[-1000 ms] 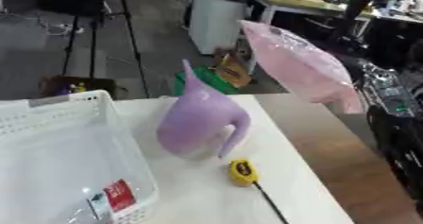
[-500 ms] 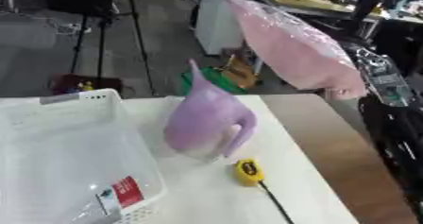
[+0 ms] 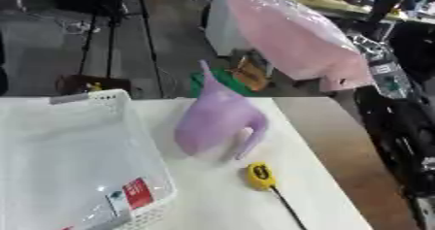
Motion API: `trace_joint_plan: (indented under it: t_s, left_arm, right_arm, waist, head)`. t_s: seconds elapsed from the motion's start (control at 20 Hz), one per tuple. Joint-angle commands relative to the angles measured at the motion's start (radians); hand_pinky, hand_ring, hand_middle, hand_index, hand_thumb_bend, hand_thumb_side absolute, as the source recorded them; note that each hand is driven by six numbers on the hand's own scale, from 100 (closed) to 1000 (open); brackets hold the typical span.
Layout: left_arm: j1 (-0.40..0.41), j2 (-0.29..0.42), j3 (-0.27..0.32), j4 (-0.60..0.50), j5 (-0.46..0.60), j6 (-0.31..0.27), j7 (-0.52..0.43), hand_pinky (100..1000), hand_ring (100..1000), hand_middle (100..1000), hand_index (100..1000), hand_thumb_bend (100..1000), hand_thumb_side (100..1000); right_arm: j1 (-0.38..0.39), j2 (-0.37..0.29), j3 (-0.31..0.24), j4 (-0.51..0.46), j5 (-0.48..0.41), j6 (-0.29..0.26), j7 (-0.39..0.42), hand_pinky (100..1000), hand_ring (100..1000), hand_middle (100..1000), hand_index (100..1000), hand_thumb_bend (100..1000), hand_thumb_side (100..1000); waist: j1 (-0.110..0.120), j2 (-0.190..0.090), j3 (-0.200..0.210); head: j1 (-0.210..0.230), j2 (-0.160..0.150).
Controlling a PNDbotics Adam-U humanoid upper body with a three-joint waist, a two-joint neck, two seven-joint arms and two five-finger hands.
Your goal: Pick up objects on the table and place them in the box.
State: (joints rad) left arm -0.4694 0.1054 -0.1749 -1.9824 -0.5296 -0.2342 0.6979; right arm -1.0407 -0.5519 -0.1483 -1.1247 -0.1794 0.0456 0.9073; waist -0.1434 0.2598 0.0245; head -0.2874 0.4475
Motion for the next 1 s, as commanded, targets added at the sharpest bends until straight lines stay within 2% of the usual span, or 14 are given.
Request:
trace_joint_plan:
  t_s: [0.05, 0.5, 1.0]
  left_arm:
    - [-0.012, -0.005, -0.006, -0.018, -0.003, -0.002, -0.004, 912, 950, 878, 785, 118, 1000]
    - [-0.021, -0.003, -0.011, -0.018, 0.003, -0.003, -0.003, 913, 951, 881, 786, 117, 1000]
    - [-0.050, 0.003, -0.018, -0.018, 0.006, -0.006, 0.009, 913, 952, 883, 785, 118, 1000]
  right_arm:
    - [-0.039, -0.006, 0.005, -0.027, -0.003, 0.005, 0.000, 100, 459, 188, 307, 100, 649]
    - [-0.103, 0.050, -0.001, -0.001, 0.035, 0.037, 0.000, 100, 459, 187, 307, 100, 655]
    - [-0.148, 0.122, -0.062, 0.041, 0.200, 0.004, 0.000, 100, 456, 185, 305, 100, 656]
  waist:
    - [0.002, -0.023, 0.008]
    - [-0.014, -0.019, 0.071]
    - [-0.031, 0.010, 0.148]
  head:
    - [-0.015, 0.005]
    - [-0.063, -0.002]
    - [-0.117, -0.021]
